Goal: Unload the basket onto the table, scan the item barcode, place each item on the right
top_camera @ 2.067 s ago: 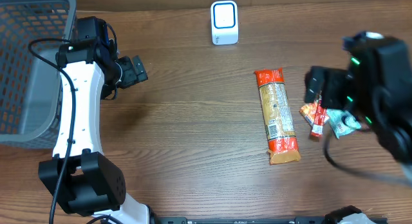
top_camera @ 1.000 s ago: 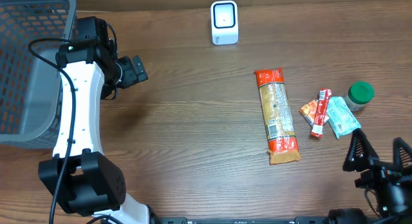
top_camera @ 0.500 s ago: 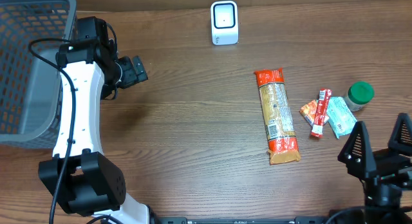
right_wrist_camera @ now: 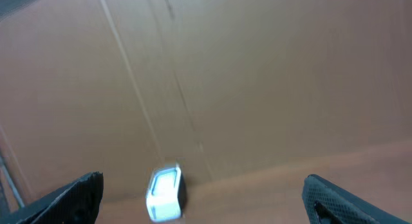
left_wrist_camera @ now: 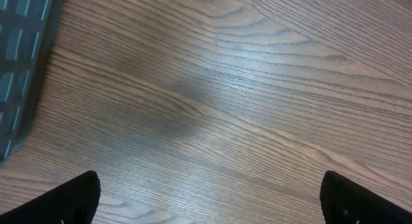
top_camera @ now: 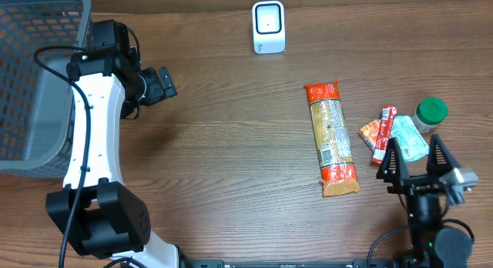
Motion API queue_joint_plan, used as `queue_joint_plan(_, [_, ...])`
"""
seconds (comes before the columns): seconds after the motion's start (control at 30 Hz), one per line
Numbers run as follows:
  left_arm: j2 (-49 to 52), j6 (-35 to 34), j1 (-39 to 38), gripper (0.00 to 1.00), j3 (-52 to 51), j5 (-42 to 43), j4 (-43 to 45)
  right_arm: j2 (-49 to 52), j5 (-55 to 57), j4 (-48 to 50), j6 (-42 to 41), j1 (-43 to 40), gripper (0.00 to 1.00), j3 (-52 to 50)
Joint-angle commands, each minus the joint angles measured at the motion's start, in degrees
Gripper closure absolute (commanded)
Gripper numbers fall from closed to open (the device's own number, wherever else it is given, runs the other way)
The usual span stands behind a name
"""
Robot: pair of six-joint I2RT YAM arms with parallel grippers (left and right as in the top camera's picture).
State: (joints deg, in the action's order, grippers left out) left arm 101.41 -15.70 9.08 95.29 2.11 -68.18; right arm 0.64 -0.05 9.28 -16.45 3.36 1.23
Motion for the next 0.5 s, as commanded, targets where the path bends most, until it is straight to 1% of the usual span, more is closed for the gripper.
queue_joint_plan(0.0, [0.13,0.9,-0.11,0.0,0.96,-0.2,-0.13,-0.48,-0.07,-3.67,0.39,-0.33,0.0,-0.79])
queue_joint_plan(0.17, [0.13,0.9,-0.07,0.0,0.96,-0.2,-0.13,-0.48,-0.09,-14.27,0.44,-0.33,0.0,-0.79])
queue_joint_plan(0.33, [0.13,0.92,-0.11,0.0,0.96,-0.2,-0.13,-0.48,-0.96,-14.1,9.2,-0.22,0.0,-0.81])
queue_joint_plan(0.47, [0.13,0.9,-0.11,0.0,0.96,-0.2,-0.13,-0.48,-1.01,-14.1,13.25,-0.22,0.0,-0.81])
